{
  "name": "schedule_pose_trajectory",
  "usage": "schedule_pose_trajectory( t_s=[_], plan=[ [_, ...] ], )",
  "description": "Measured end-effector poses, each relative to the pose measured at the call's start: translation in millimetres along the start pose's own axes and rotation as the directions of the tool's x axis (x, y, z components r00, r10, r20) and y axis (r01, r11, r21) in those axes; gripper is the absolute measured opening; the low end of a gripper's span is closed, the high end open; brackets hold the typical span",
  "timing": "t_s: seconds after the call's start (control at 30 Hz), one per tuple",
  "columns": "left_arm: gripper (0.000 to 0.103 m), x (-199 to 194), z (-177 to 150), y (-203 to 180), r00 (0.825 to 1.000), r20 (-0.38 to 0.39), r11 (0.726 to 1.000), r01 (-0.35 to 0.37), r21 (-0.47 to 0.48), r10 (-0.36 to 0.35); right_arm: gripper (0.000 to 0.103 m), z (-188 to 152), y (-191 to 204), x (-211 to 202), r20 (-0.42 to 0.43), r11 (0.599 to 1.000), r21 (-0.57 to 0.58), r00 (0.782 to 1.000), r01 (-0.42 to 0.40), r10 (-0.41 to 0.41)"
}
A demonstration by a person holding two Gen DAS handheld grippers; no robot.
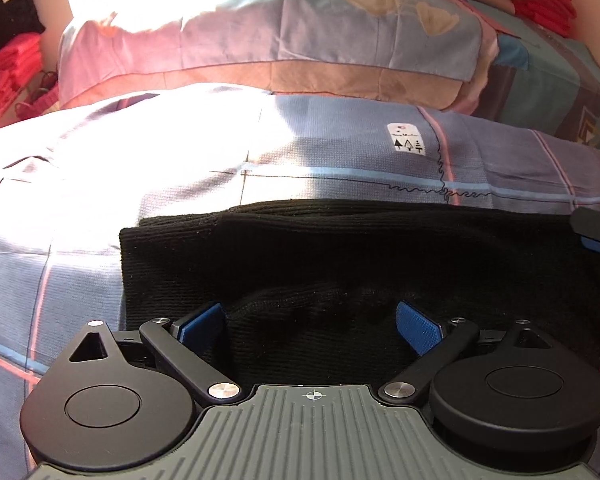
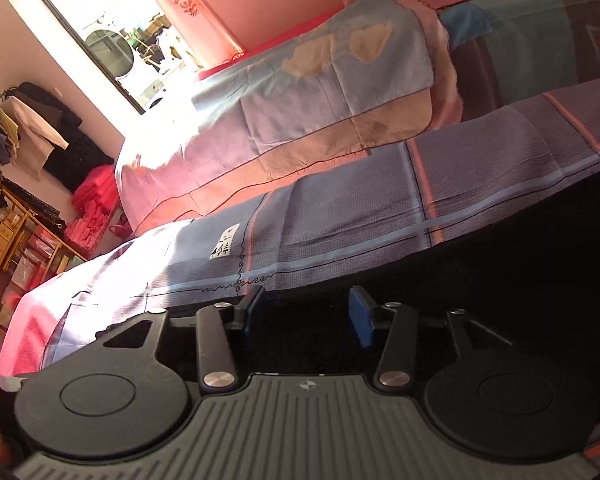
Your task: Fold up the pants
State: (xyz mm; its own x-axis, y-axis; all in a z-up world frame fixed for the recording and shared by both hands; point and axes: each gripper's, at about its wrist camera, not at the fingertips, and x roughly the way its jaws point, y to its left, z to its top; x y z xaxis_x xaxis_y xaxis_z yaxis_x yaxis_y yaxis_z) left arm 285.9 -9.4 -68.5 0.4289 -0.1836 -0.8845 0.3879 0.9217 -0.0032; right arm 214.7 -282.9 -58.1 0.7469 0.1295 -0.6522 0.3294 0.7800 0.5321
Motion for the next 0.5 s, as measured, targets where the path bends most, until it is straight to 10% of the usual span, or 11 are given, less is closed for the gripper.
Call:
schedule_pose_trajectory(
  t_s=[0.1, 0.17, 0.2, 0.27, 0.37, 0.5],
  plan=[
    [0.103, 7, 2, 3, 1.000, -0.002, 1.000, -0.008, -0.019, 0.008, 0.057, -13, -25, -6, -0.065, 1.000, -0.010, 0.998, 0.026, -0.027],
    [0.103, 8, 2, 3, 1.000, -0.001, 1.000, -0.008, -0.024, 0.008, 0.022, -6, -60, -15, -0.022, 0.993, 0.102, 0.998, 0.067, -0.066],
    [0.103, 9, 3, 3, 1.000, 0.001, 1.000, -0.014, -0.020, 0.014, 0.021, 0, -78, -25, 0.017, 0.974, 0.204, 0.995, 0.093, -0.099],
    [0.103, 10, 2, 1, 1.000, 0.003, 1.000, -0.023, -0.010, 0.023, 0.024, 8, -97, -49, 0.117, 0.946, 0.298, 0.978, 0.129, -0.170],
    [0.103, 9, 3, 0, 1.000, 0.002, 0.999, -0.030, -0.010, 0.030, 0.059, 9, -92, -65, 0.147, 0.964, 0.237, 0.977, 0.119, -0.157],
    [0.103, 3, 6, 1, 1.000, 0.003, 0.999, -0.025, -0.034, 0.025, 0.058, -3, -88, -57, 0.059, 0.986, 0.145, 0.994, 0.084, -0.094]
  ],
)
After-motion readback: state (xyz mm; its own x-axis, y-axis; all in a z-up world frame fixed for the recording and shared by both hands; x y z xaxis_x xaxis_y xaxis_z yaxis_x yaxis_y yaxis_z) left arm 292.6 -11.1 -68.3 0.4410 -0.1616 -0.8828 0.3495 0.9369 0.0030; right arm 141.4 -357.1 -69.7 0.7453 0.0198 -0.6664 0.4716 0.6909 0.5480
